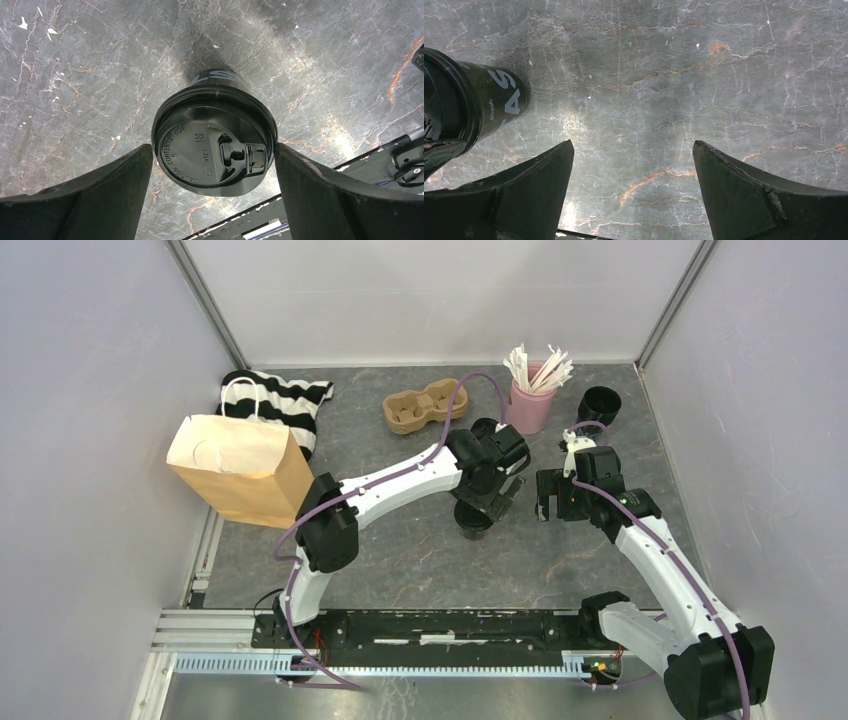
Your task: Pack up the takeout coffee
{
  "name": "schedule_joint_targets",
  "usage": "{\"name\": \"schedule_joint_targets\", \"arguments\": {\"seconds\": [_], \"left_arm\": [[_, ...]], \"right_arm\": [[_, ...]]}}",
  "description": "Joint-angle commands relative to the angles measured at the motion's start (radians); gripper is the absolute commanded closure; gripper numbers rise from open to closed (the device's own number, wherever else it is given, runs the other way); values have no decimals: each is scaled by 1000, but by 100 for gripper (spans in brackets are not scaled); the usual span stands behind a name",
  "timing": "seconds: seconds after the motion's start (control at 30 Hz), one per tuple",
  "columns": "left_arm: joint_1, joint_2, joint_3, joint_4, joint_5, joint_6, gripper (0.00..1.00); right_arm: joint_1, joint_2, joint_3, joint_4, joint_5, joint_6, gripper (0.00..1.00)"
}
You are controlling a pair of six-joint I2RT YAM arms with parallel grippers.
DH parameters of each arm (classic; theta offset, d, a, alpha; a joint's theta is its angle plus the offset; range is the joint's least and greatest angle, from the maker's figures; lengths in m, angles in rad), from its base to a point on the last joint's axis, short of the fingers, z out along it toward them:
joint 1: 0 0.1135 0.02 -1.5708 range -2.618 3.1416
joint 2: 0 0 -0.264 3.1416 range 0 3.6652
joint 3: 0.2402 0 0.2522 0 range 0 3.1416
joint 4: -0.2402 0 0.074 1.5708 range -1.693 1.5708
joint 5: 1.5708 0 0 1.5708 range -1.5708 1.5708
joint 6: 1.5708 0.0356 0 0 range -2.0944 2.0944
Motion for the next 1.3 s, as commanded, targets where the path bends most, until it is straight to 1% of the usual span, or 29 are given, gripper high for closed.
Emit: {"name": "schedule_joint_targets", "arguments": {"seconds": [0.0,0.07,0.27,0.37,0.43,0.5,0.57,0.6,0.63,0.67,0.7,0.73,0.8,0.87,0.93,1.07,1.23,1.27], "left_arm": [[-7,-44,25,16,17,39,3],[-7,-46,25,14,4,38,1],[-5,-77,45,15,-11,33,0],[-3,-120,80,1,-6,10,0],[7,-158,97,-8,8,-6,0],[28,-215,81,-2,46,-25,0],[72,-272,24,25,117,-57,2],[105,-305,-23,52,170,-73,4],[155,-337,-109,94,243,-94,6],[181,-369,-183,145,322,-105,10],[236,-400,-258,212,401,-129,14],[270,-425,-330,279,468,-164,16],[320,-456,-431,401,564,-212,18],[341,-455,-479,443,594,-229,18],[348,-434,-495,454,610,-225,17],[352,-392,-528,498,635,-233,18],[353,-350,-550,503,637,-228,25],[354,-338,-553,502,644,-225,28]], "right_arm": [[-3,4,0,35,-4,-10,5],[-2,5,2,36,-5,-9,4],[-3,15,5,35,-17,-10,4],[-3,27,9,44,-63,-16,4],[-8,54,16,57,-130,-34,4],[-13,78,28,77,-227,-43,6],[-18,93,31,130,-358,-39,6],[-18,100,36,155,-424,-26,8],[-20,108,34,193,-496,-2,8],[-20,118,27,236,-564,21,8],[-22,129,14,282,-635,50,10],[-22,146,3,329,-707,78,12],[-23,174,-10,393,-773,117,14],[-22,208,-8,425,-813,129,14],[-22,252,4,406,-847,112,15],[-22,286,4,400,-846,100,17],[-22,303,-27,418,-860,106,24],[-22,303,-35,421,-863,106,24]]}}
